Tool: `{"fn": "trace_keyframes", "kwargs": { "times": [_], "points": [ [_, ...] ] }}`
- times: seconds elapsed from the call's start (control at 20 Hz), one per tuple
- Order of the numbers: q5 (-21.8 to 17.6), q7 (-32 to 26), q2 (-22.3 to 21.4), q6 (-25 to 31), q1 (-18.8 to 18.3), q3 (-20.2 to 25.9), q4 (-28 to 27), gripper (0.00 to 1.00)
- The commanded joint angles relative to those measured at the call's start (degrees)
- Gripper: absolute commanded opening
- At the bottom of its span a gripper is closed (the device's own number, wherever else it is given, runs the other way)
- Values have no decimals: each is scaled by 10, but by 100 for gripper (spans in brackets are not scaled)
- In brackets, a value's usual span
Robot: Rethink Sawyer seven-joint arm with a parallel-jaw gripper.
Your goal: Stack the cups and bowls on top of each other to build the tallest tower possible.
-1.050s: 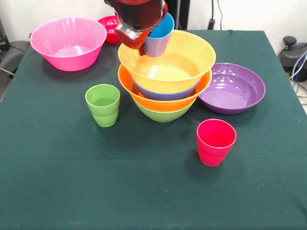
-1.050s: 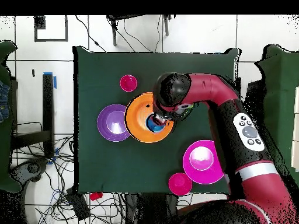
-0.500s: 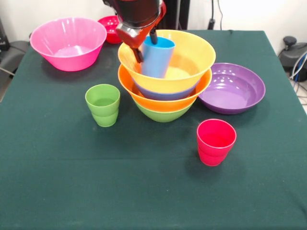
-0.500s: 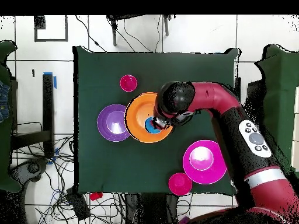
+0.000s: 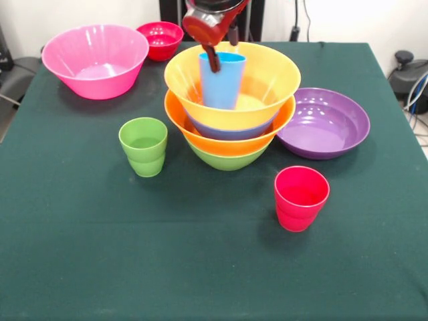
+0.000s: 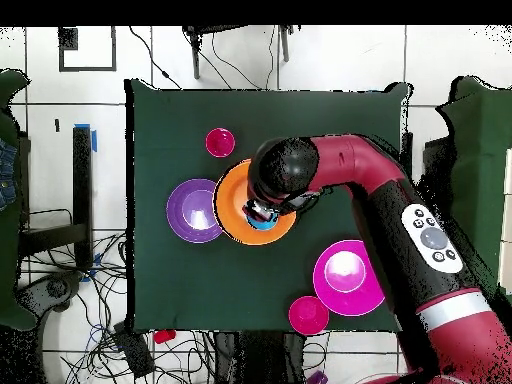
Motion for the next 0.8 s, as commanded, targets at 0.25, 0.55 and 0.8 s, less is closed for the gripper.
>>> {"fn": "trace_keyframes", "kwargs": {
  "times": [0.25, 0.55, 0.8],
  "points": [
    [-14, -121, 11, 94, 38, 31, -73, 100],
    [-22, -133, 24, 114, 44, 34, -106, 100],
    [-45, -163, 48, 125, 50, 36, -154, 100]
  ]
}}
